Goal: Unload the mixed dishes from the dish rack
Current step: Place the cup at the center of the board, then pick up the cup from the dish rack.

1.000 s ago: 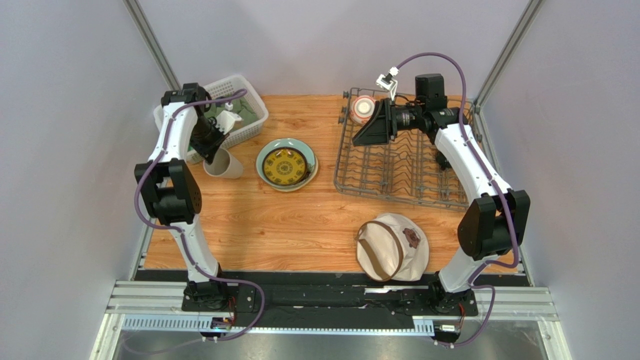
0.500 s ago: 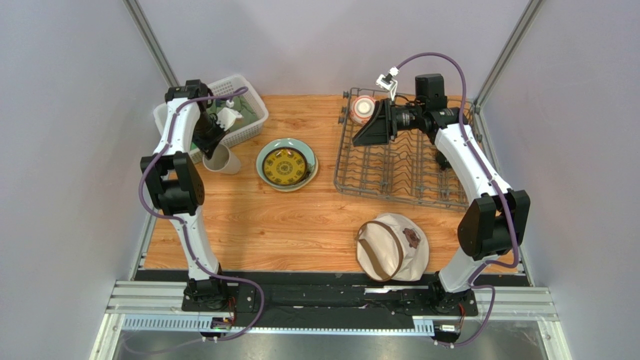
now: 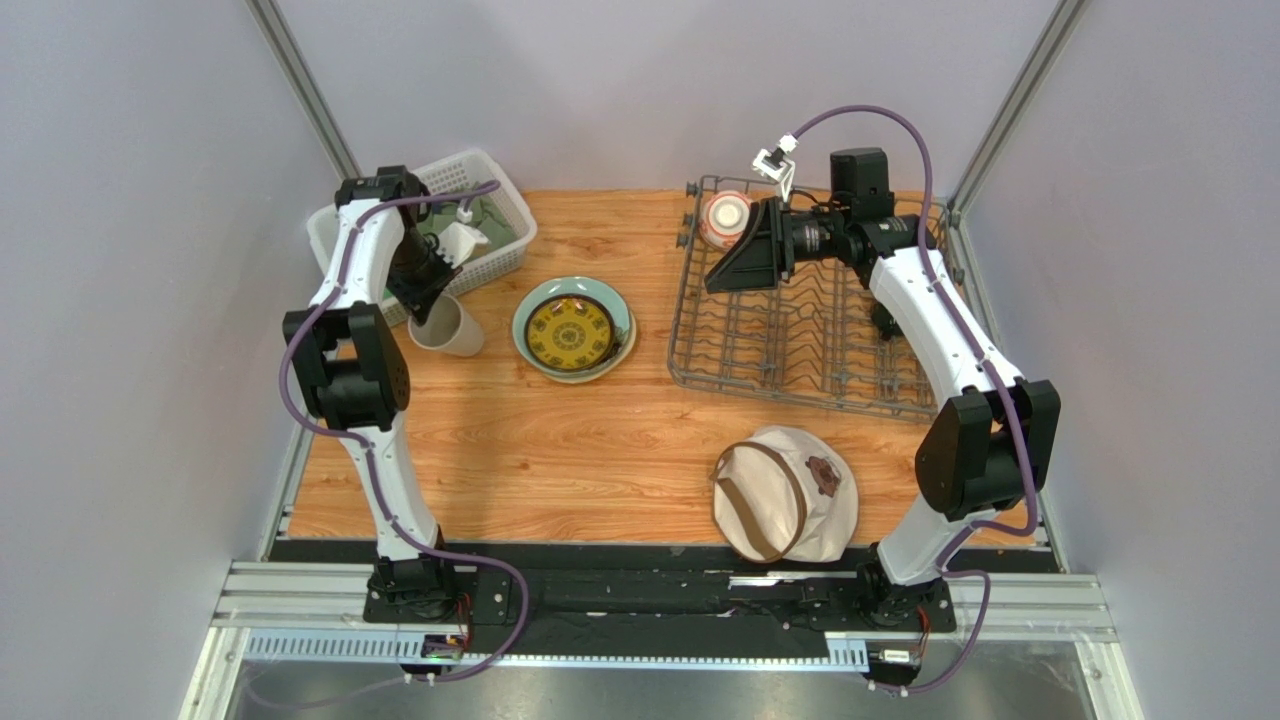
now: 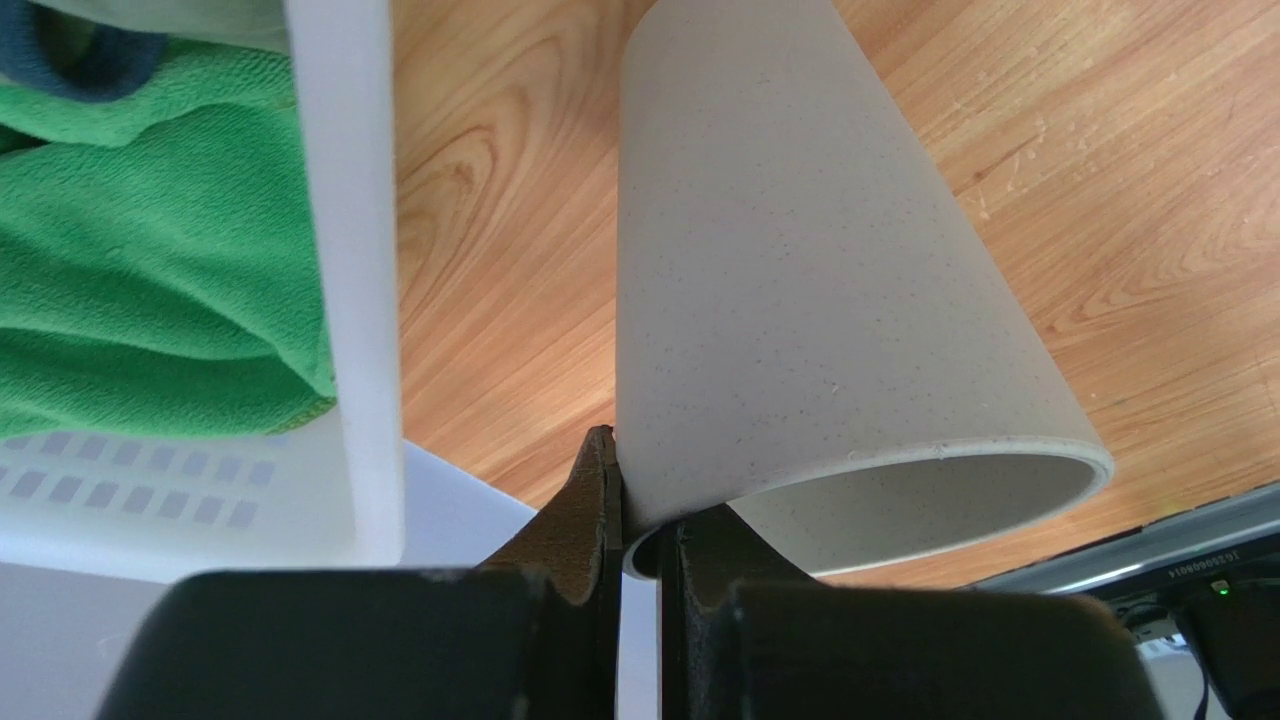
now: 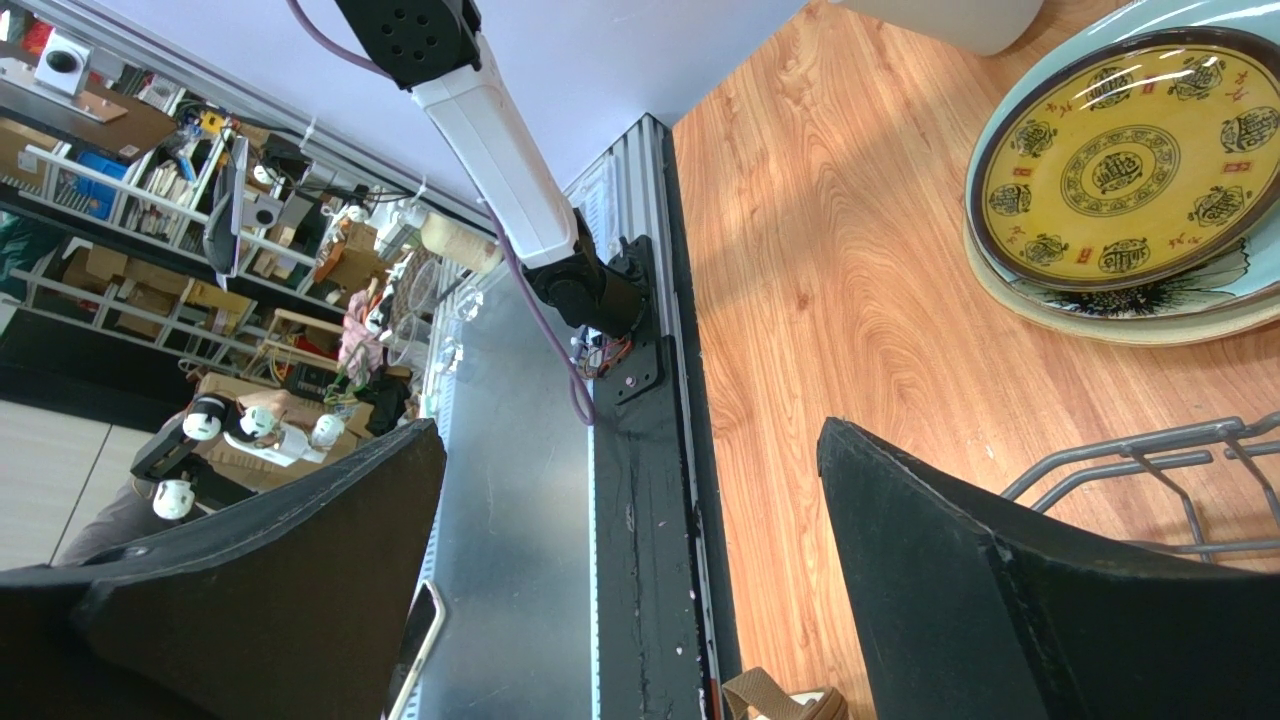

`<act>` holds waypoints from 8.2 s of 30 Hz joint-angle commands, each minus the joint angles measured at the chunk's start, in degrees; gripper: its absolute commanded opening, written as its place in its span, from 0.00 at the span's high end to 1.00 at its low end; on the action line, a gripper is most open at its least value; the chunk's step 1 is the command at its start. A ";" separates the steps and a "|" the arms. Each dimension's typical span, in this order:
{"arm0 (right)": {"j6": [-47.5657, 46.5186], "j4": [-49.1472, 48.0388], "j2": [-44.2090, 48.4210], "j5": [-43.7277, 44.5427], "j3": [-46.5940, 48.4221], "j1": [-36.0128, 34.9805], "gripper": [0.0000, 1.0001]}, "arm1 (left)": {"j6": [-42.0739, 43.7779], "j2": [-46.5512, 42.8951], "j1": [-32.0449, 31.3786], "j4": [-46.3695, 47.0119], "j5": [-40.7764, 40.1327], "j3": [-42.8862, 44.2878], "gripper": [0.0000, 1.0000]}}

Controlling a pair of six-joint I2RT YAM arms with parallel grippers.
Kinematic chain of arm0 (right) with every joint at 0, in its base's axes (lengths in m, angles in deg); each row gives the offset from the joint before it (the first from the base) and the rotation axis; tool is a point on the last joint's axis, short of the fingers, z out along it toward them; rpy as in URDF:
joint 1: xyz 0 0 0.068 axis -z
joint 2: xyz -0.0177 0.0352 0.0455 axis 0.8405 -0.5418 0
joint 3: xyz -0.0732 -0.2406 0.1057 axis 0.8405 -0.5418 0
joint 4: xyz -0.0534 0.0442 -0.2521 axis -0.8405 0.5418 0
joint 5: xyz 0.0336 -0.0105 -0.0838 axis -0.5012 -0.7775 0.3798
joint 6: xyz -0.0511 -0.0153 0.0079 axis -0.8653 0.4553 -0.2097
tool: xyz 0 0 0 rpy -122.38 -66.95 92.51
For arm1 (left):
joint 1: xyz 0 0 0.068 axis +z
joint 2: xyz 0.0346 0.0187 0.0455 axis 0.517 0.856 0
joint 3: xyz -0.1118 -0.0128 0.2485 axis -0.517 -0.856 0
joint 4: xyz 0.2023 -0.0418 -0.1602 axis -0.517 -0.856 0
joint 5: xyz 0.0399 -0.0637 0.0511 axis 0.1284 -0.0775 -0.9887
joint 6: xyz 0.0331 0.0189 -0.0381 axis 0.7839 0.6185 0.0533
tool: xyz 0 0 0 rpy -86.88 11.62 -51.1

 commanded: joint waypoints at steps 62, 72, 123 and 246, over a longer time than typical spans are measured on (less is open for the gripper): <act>-13.60 10.86 3.19 28.51 4.96 -0.07 0.01 | -2.17 -5.61 -2.33 -14.83 6.67 6.56 0.30; -19.83 6.12 7.50 67.90 2.06 0.19 0.00 | -5.33 -13.26 -2.42 -7.02 13.43 4.99 0.11; -2.18 1.99 -10.25 87.97 -10.07 19.00 0.21 | -14.65 -30.84 -2.42 9.51 20.91 -17.87 0.03; 5.56 -1.53 2.84 -5.90 -9.90 -0.94 1.00 | -30.82 -48.95 -35.64 107.25 26.71 -63.22 0.05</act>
